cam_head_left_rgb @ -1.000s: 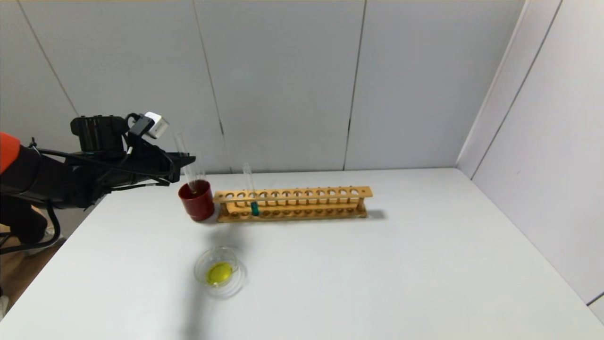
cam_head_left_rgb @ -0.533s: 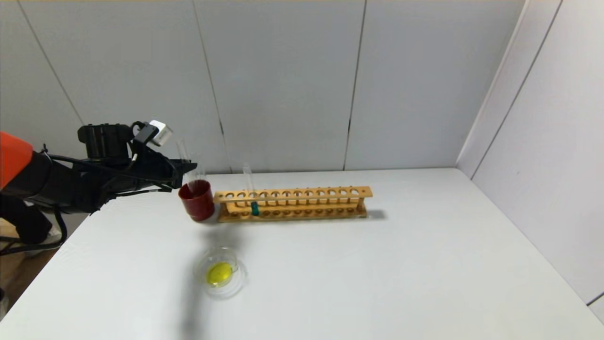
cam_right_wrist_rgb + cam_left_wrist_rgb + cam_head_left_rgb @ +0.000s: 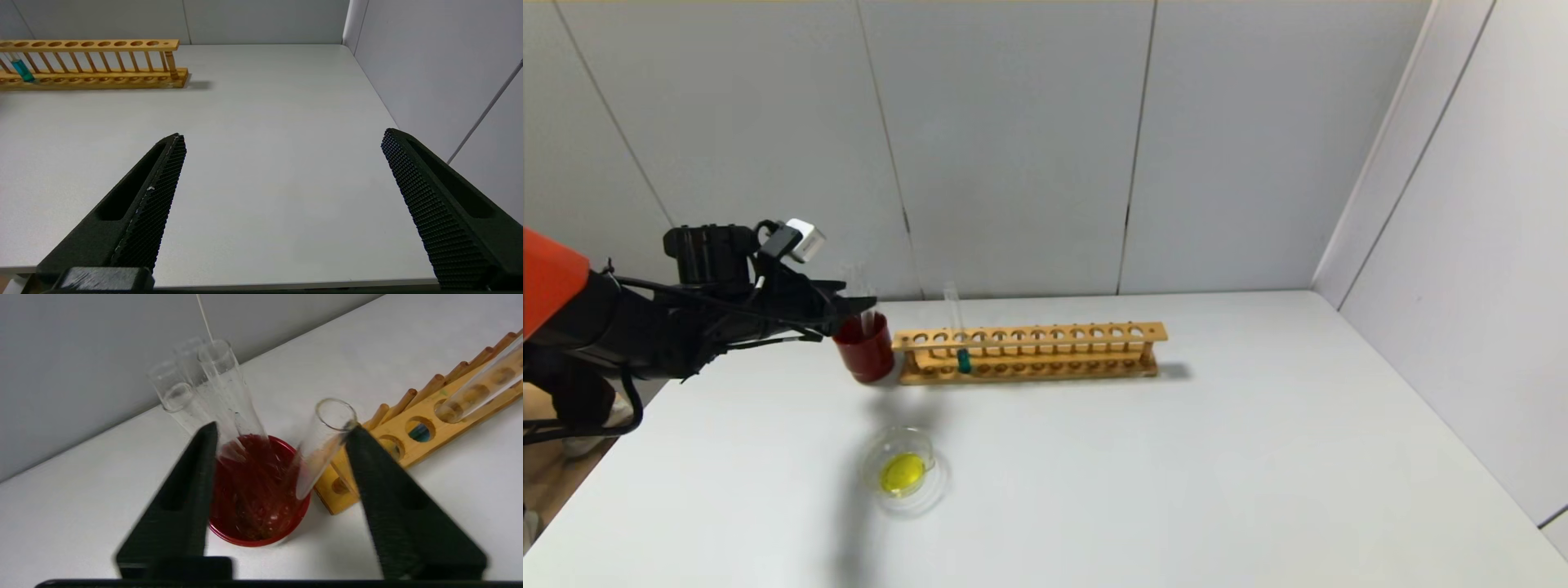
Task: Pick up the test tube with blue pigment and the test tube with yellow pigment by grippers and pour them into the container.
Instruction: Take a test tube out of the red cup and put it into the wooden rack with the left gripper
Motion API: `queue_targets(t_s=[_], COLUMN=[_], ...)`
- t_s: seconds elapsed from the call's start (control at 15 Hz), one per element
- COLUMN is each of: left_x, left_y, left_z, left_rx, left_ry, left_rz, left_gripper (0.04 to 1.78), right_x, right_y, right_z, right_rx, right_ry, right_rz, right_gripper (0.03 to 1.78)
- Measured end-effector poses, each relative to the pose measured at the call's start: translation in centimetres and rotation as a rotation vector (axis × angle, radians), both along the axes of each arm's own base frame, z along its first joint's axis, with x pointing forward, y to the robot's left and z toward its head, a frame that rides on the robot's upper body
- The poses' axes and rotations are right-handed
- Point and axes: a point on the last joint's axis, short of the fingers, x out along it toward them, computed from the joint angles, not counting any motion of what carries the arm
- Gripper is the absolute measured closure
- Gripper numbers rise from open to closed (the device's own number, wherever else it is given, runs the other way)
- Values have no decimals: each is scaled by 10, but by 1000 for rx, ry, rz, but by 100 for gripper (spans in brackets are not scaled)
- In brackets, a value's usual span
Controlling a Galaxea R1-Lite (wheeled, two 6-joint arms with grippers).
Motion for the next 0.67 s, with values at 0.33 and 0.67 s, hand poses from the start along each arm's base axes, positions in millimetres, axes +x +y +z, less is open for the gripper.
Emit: queue_targets(t_s=[0.33, 0.67], left_x=[-12, -40], left_y=[-3, -20], left_z=[20, 55], left_rx=[17, 38], left_ry=[-35, 10], left_rz=[33, 76], left_gripper=[10, 7], right_x=[0, 0], right_y=[0, 0], right_z=[0, 0], right_rx=[0, 0], right_ry=[0, 0], right_rz=[0, 0], right_gripper=[6, 6])
